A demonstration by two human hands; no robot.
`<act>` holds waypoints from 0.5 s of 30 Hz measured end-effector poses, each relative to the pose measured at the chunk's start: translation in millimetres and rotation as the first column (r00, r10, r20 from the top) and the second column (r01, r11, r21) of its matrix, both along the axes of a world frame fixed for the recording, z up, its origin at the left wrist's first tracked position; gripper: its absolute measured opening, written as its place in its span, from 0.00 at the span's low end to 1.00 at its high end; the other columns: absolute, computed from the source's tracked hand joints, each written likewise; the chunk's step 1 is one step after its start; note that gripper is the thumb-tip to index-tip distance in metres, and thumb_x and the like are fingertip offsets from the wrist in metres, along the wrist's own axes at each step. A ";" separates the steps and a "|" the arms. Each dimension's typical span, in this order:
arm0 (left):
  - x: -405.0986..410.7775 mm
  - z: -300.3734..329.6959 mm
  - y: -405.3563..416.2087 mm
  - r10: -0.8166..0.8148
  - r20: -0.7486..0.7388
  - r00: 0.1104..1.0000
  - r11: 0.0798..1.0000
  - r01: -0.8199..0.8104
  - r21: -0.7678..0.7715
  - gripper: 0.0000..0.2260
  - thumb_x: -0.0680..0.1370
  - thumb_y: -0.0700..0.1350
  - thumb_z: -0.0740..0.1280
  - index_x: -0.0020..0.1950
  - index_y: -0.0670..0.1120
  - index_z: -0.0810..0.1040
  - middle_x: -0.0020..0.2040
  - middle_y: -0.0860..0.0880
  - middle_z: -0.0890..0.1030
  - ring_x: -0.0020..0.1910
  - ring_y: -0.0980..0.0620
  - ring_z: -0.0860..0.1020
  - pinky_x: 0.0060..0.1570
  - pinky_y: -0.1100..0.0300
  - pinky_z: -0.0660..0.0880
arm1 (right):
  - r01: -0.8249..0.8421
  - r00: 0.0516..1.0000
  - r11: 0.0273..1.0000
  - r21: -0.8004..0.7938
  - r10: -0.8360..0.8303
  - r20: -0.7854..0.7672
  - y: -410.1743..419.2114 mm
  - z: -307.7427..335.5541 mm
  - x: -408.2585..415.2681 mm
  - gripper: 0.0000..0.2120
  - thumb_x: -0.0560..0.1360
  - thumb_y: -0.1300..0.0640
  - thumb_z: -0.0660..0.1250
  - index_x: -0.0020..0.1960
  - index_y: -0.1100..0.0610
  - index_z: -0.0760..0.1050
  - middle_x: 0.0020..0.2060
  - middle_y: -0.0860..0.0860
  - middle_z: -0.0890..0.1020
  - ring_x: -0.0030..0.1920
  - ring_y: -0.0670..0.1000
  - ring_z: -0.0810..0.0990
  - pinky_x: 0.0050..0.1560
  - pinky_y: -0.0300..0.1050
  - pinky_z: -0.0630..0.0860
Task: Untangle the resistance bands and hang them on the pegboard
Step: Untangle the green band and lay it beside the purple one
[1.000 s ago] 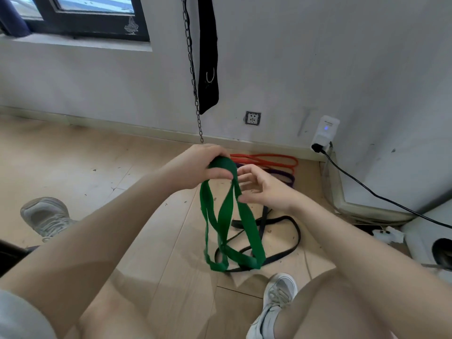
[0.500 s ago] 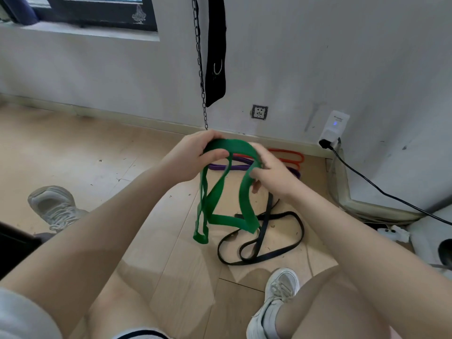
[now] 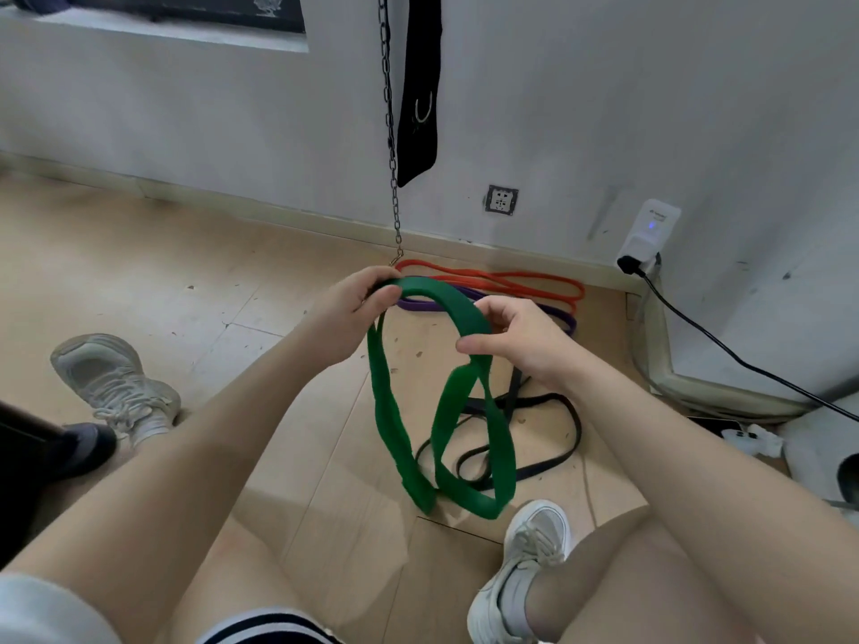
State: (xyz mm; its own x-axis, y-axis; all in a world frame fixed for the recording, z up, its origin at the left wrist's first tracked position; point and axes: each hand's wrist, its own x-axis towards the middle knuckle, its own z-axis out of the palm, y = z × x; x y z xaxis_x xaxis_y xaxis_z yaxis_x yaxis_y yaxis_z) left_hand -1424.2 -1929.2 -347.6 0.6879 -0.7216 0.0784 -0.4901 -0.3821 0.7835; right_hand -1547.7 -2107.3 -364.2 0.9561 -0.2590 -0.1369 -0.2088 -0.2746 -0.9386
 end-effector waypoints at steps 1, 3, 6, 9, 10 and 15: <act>-1.2 -8.6 3.1 -0.005 -0.026 1.000 1.000 0.005 0.010 0.12 0.81 0.43 0.56 0.62 0.46 0.72 0.50 0.49 0.78 0.51 0.51 0.76 0.55 0.57 0.72 | 0.004 1.000 1.000 0.005 -0.004 0.016 2.5 3.1 0.7 0.08 0.68 0.59 0.74 0.44 0.51 0.78 0.37 0.44 0.83 0.37 0.40 0.81 0.40 0.32 0.74; -9.6 -21.5 7.0 -0.021 -0.112 0.993 1.000 0.021 0.004 0.13 0.81 0.41 0.54 0.64 0.44 0.70 0.50 0.54 0.78 0.50 0.56 0.75 0.51 0.72 0.71 | -0.004 1.000 1.000 0.022 0.004 0.019 6.9 8.9 2.3 0.06 0.69 0.59 0.73 0.43 0.52 0.77 0.37 0.44 0.83 0.36 0.39 0.81 0.36 0.29 0.74; -26.5 -44.0 7.3 0.042 -0.071 0.997 0.999 -0.041 0.020 0.16 0.81 0.40 0.54 0.69 0.44 0.66 0.61 0.50 0.74 0.59 0.56 0.71 0.59 0.71 0.65 | -0.058 0.998 0.998 -0.007 0.058 -0.031 17.0 11.5 10.6 0.04 0.71 0.56 0.72 0.44 0.52 0.78 0.37 0.45 0.82 0.34 0.36 0.80 0.34 0.25 0.73; -53.6 -62.2 2.7 0.387 -0.115 0.915 0.913 -0.398 -0.092 0.11 0.81 0.45 0.57 0.63 0.47 0.69 0.61 0.49 0.72 0.60 0.53 0.71 0.63 0.61 0.67 | -0.046 0.997 0.999 0.009 0.047 -0.063 26.8 5.5 19.7 0.03 0.72 0.55 0.70 0.45 0.52 0.78 0.38 0.46 0.82 0.35 0.38 0.80 0.34 0.26 0.73; -62.9 -67.4 1.3 0.399 -0.242 0.885 0.894 -0.434 -0.115 0.09 0.81 0.48 0.56 0.59 0.49 0.70 0.57 0.51 0.73 0.57 0.54 0.73 0.62 0.58 0.70 | -0.039 0.997 0.999 0.015 0.040 -0.073 28.8 2.9 23.1 0.04 0.73 0.54 0.70 0.46 0.53 0.77 0.39 0.46 0.82 0.36 0.39 0.80 0.35 0.27 0.75; -88.2 -84.5 -7.6 0.167 -0.493 0.854 0.941 -0.287 -0.178 0.10 0.79 0.47 0.60 0.60 0.52 0.72 0.53 0.55 0.78 0.53 0.60 0.76 0.53 0.65 0.73 | -0.001 0.995 0.998 0.060 0.007 -0.103 30.9 -7.8 35.3 0.08 0.73 0.56 0.70 0.51 0.57 0.78 0.43 0.50 0.83 0.44 0.47 0.82 0.46 0.41 0.77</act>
State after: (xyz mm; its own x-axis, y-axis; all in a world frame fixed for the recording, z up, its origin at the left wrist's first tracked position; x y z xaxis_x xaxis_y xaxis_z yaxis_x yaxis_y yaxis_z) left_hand -1512.5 -1936.8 -432.1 0.8284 -0.5414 -0.1438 0.0315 -0.2112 0.9769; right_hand -1512.5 -2076.4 -372.0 0.9371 -0.2436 -0.2501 -0.3045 -0.2196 -0.9269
